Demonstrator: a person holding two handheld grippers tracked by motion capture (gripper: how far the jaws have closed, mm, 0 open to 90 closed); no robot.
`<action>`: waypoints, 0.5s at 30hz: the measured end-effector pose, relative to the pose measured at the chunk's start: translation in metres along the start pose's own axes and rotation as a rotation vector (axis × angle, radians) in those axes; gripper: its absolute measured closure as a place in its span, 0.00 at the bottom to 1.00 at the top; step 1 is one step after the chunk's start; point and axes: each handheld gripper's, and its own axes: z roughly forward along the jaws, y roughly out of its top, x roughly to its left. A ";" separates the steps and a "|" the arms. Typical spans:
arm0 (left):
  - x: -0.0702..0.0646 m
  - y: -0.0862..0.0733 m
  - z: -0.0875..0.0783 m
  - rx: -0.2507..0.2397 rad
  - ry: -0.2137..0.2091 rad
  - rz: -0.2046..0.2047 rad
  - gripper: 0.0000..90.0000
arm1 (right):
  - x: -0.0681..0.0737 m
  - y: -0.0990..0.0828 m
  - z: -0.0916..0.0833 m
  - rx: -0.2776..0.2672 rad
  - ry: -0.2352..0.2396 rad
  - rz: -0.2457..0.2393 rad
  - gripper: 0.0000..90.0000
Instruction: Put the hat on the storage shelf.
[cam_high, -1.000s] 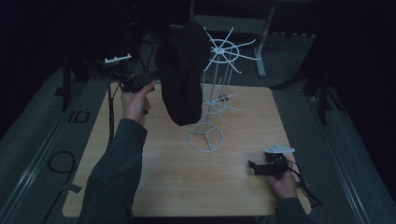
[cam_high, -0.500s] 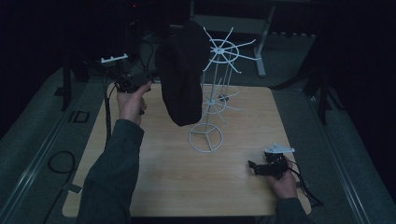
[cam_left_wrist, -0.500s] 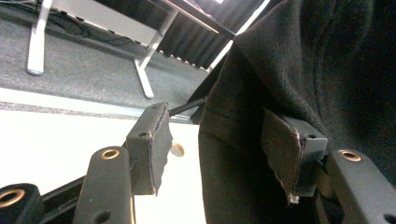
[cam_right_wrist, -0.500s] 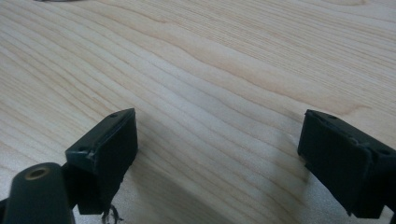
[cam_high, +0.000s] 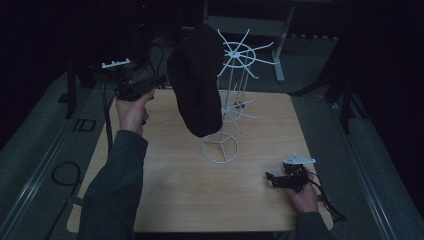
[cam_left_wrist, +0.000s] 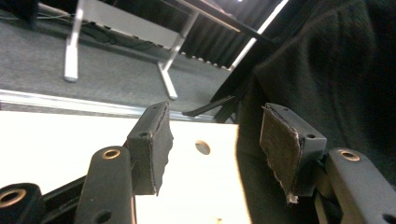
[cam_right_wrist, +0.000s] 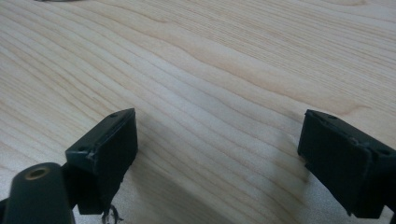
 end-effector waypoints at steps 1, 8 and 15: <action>0.000 0.000 0.000 0.000 0.000 0.000 0.49 | 0.000 0.000 0.000 0.000 0.000 0.000 0.13; 0.018 -0.010 -0.010 -0.005 0.026 -0.029 0.49 | 0.000 0.000 0.000 0.000 0.000 -0.001 0.13; 0.026 -0.016 -0.022 -0.002 0.077 -0.001 0.49 | 0.000 0.000 0.000 0.001 0.000 0.000 0.13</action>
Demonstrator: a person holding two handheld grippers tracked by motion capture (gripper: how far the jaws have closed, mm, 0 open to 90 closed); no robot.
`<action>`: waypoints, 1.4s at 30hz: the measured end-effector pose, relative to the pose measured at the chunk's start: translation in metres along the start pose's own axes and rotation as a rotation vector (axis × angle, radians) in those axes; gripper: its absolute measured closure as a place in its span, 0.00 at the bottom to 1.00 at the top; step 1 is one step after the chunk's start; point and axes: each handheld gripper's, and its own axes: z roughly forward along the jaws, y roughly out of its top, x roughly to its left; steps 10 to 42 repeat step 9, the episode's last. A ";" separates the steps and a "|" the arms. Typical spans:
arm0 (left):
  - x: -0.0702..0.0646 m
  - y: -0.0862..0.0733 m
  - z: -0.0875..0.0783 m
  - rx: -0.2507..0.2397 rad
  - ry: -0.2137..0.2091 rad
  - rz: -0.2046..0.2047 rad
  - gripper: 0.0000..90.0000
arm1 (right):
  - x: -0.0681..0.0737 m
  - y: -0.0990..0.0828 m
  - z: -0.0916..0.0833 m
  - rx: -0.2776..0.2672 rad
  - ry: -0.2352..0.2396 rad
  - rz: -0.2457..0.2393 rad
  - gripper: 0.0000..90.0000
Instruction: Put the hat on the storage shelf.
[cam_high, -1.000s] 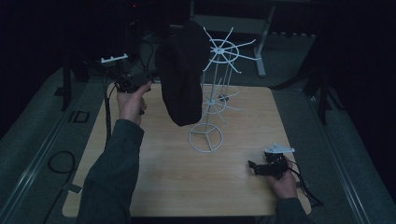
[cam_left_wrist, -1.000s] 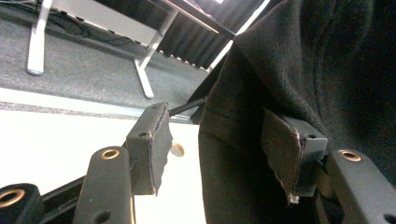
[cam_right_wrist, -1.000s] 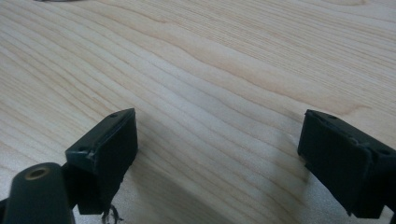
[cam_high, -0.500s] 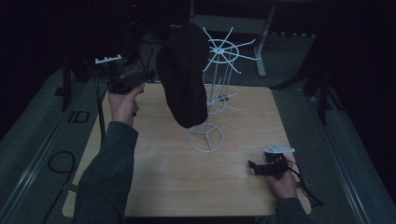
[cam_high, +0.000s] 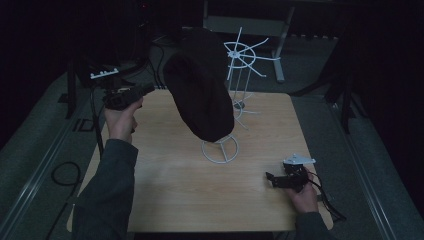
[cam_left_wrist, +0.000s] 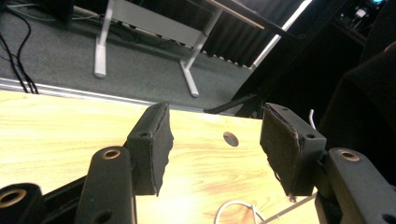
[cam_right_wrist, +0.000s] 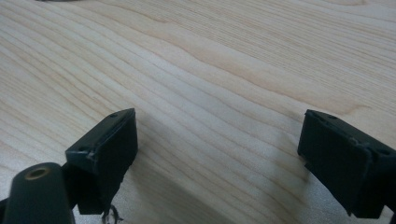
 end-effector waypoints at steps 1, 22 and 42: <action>0.001 -0.001 -0.002 0.002 0.018 0.013 0.49 | 0.000 0.000 0.000 0.000 0.001 0.001 0.13; -0.003 -0.009 -0.012 0.039 0.100 0.105 0.49 | 0.000 0.000 0.000 0.000 0.001 0.001 0.13; -0.003 -0.009 -0.012 0.039 0.100 0.105 0.49 | 0.000 0.000 0.000 0.000 0.001 0.001 0.13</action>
